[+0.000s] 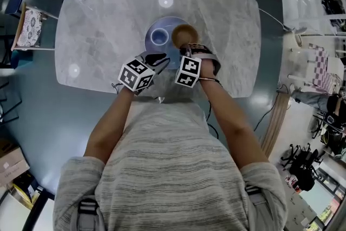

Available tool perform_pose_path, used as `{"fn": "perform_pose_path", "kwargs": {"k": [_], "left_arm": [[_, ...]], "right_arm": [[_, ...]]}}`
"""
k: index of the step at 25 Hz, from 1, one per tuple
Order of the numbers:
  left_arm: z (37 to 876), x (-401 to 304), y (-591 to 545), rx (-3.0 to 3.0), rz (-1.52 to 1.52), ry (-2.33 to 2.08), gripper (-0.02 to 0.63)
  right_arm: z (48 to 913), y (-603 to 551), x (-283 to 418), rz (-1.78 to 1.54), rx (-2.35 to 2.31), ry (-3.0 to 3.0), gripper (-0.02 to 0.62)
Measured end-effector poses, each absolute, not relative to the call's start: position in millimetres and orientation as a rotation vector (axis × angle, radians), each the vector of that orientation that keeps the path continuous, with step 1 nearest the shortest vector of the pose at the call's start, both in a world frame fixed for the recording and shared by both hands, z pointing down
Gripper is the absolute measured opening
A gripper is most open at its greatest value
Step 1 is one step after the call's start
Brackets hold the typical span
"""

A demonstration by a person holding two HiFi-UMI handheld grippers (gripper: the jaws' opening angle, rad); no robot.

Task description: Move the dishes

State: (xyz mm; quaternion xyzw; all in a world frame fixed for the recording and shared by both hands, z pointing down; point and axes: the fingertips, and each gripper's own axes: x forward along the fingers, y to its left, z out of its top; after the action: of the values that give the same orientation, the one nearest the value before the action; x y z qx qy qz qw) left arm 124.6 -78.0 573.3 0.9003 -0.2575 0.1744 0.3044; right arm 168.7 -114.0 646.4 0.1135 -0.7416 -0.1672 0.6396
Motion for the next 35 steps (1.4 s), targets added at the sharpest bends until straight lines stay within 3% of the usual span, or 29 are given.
{"fn": "perform_pose_path", "kwargs": {"k": [31, 35], "left_arm": [[585.0, 117.5, -77.5, 2.347, 0.528, -0.671, 0.097], [584.4, 119.1, -77.1, 2.35, 0.527, -0.67, 0.097]], "right_arm": [[691.7, -116.3, 164.6, -0.261, 0.208, -1.743, 0.028], [688.9, -115.1, 164.2, -0.221, 0.225, -1.766, 0.097]]}}
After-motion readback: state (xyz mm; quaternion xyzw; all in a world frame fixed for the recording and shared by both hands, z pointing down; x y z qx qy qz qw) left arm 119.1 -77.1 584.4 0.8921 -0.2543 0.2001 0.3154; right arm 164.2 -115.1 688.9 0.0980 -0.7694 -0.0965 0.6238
